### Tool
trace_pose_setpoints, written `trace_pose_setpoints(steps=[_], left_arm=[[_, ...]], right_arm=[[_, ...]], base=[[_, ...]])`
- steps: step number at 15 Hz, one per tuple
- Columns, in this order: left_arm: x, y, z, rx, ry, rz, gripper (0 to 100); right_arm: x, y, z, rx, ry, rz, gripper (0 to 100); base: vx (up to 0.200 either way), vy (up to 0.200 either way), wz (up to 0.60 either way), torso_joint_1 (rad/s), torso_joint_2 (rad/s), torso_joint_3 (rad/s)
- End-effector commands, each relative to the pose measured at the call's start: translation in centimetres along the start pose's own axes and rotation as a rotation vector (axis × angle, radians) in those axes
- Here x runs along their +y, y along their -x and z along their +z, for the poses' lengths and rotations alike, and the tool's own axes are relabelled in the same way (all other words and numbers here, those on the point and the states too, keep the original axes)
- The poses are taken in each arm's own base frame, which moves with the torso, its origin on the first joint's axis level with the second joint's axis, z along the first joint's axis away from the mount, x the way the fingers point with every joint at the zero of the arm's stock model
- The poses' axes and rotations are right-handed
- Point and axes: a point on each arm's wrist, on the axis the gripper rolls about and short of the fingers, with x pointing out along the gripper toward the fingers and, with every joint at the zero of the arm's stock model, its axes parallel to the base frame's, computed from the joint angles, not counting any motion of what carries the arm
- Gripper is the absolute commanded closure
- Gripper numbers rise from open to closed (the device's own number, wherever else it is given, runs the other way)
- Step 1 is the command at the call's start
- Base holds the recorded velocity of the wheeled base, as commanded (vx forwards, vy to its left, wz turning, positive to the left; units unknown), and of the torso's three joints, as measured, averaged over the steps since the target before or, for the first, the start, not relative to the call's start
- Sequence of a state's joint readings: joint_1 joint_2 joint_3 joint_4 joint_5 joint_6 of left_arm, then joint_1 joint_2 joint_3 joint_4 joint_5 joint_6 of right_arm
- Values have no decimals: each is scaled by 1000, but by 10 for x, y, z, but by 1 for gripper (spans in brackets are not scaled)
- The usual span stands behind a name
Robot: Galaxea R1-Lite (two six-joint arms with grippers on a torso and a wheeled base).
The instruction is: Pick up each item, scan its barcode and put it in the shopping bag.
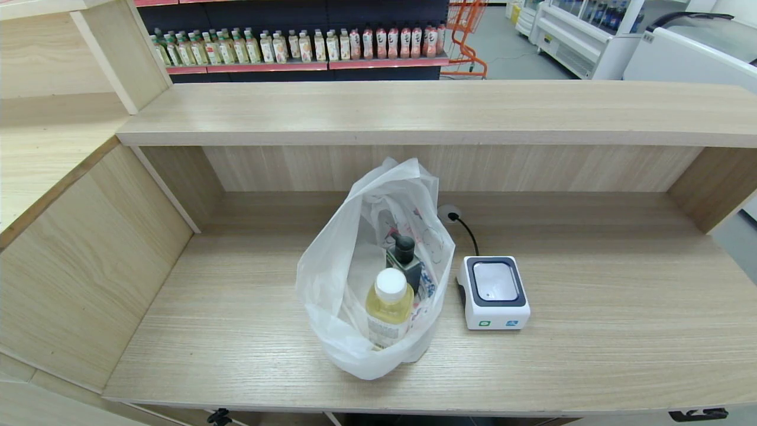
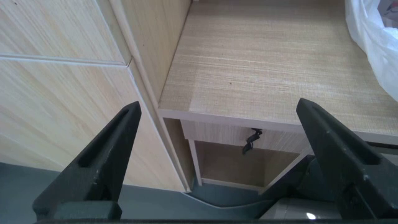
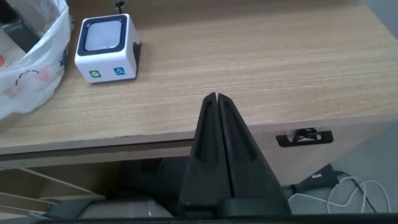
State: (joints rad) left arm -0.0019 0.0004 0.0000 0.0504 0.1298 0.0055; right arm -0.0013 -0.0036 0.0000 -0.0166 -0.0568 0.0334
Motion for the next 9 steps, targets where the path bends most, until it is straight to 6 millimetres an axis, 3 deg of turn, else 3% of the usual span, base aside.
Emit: trace_pose_setpoints(steps=[1, 2, 8, 9], left_arm=[[0, 0, 0, 0, -1, 1, 0], [0, 0, 0, 0, -2, 1, 0], [0, 0, 0, 0, -4, 1, 0], [0, 0, 0, 0, -2, 1, 0]], right_arm=[[0, 0, 0, 3, 0, 0, 100], [0, 0, 0, 3, 0, 0, 100], [0, 0, 0, 3, 0, 0, 100], [0, 0, 0, 3, 0, 0, 100]], base=[[0, 0, 0, 0, 0, 0], [0, 0, 0, 0, 0, 0], [0, -200, 0, 6, 2, 2], [0, 0, 0, 0, 0, 0]])
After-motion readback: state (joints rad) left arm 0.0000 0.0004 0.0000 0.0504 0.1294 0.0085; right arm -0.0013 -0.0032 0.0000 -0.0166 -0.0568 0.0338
